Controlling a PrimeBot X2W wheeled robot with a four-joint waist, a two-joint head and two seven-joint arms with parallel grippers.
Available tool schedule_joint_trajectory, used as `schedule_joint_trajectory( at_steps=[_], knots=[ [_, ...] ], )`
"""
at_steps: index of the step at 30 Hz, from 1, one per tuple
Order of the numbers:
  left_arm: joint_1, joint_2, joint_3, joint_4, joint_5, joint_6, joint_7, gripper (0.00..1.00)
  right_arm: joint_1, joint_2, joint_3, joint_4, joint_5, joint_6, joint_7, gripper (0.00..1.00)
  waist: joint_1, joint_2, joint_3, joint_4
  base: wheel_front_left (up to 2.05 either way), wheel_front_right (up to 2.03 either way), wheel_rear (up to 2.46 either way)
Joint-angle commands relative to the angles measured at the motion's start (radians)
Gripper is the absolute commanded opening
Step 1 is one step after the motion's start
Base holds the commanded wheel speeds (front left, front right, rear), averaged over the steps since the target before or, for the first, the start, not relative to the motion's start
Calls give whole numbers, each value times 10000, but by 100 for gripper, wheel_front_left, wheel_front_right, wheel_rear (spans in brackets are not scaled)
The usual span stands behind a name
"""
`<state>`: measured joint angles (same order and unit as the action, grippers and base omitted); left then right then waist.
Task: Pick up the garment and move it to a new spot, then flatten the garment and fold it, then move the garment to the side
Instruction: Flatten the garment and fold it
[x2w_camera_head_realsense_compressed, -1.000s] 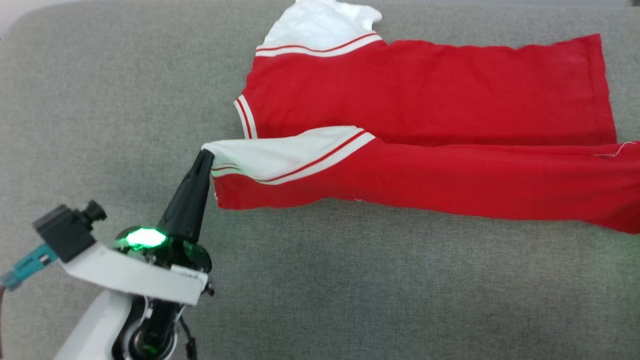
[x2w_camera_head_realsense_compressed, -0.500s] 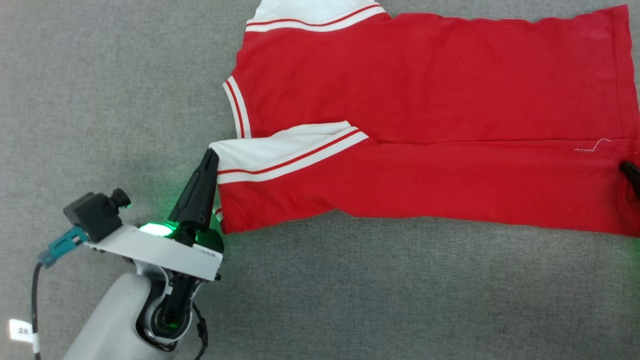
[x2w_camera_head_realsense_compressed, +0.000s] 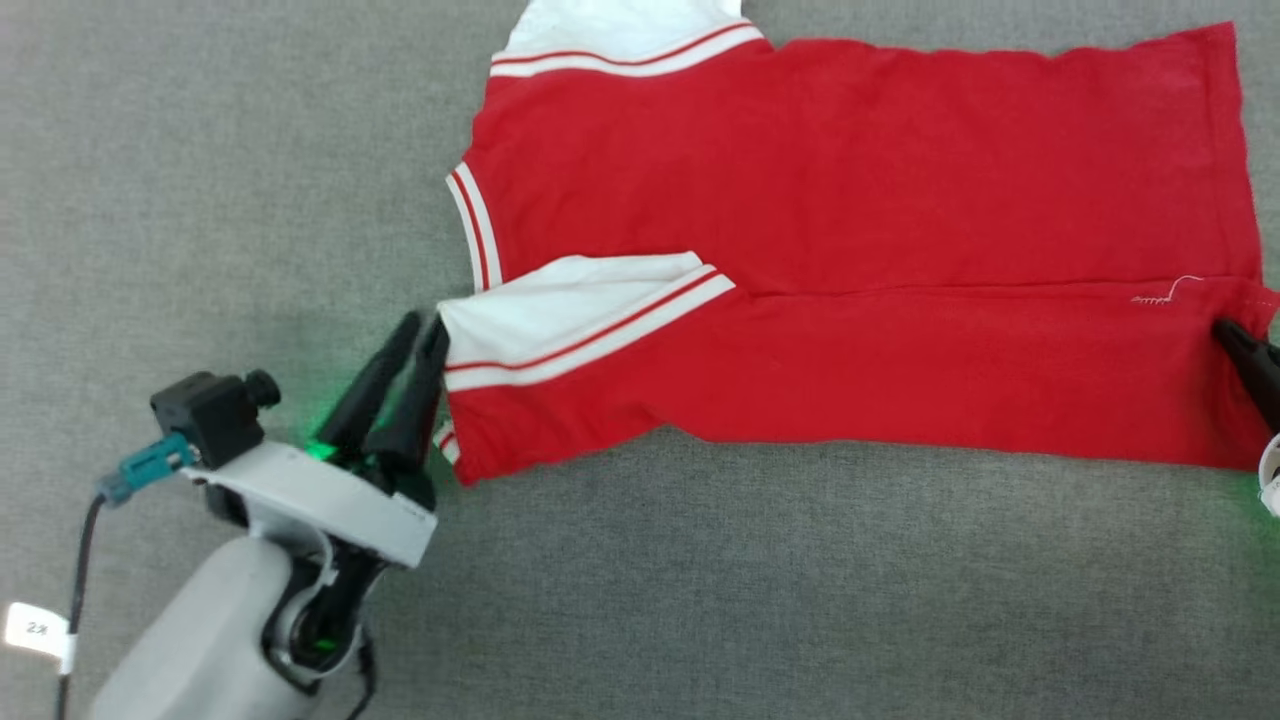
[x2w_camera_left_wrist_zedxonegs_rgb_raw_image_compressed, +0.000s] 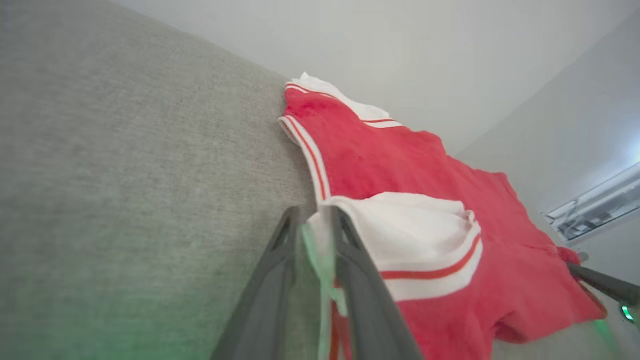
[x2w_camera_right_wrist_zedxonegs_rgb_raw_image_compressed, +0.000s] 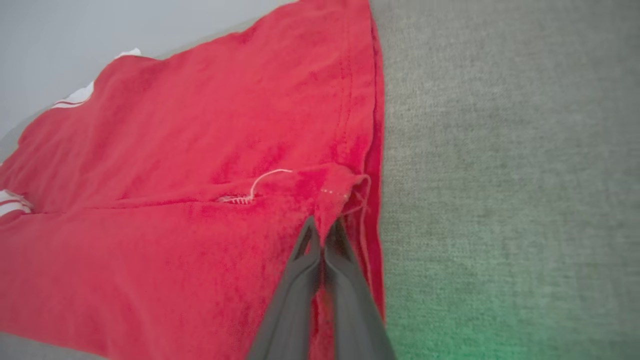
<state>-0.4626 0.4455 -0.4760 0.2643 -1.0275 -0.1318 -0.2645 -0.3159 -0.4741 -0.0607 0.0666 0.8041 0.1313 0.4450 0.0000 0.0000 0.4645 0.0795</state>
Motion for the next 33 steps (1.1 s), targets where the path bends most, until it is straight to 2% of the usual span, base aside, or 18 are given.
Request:
schedule_joint_trajectory(
  at_steps=[1,7,10,13,18,21,25,29,33],
  knots=[
    [9,405,-276,37,42,24,34,100,126,-103,110,-50,-94,-11,-183,100,0,0,-313,5,0,0,0],
    [-460,2056,-684,-574,-63,24,1073,100,267,-225,111,-336,-115,-11,-543,100,0,0,-984,64,0,0,0],
    [-789,2777,-816,-1073,-224,158,2398,100,342,-296,-17,-473,-32,-11,-597,100,0,0,-1188,100,0,0,0],
    [-1171,3282,-1160,-1642,-542,619,4287,100,385,-345,-173,-590,-13,-11,-567,100,0,0,-1281,143,0,0,0],
    [-1679,3518,-2036,-2408,-1343,1310,7530,100,298,-315,-254,-673,-74,-11,-492,100,0,0,-1293,94,0,0,0],
    [-1824,3537,-2498,-2488,-1605,1549,8817,100,178,-244,-142,-721,-104,-11,-436,100,0,0,-1215,-59,0,0,0],
    [-1901,3297,-2684,-2102,-1772,1834,9314,100,39,-210,3,-708,-101,-11,-404,100,0,0,-1057,-311,0,0,0],
    [-1891,3011,-2657,-1687,-2089,1617,9336,100,5,-240,-16,-698,-90,-11,-422,100,0,0,-920,-516,0,0,0],
    [-1933,2993,-2678,-1301,-2041,1509,9285,100,104,-292,-100,-743,-65,-11,-390,100,0,0,-842,-636,0,0,0]
  ],
)
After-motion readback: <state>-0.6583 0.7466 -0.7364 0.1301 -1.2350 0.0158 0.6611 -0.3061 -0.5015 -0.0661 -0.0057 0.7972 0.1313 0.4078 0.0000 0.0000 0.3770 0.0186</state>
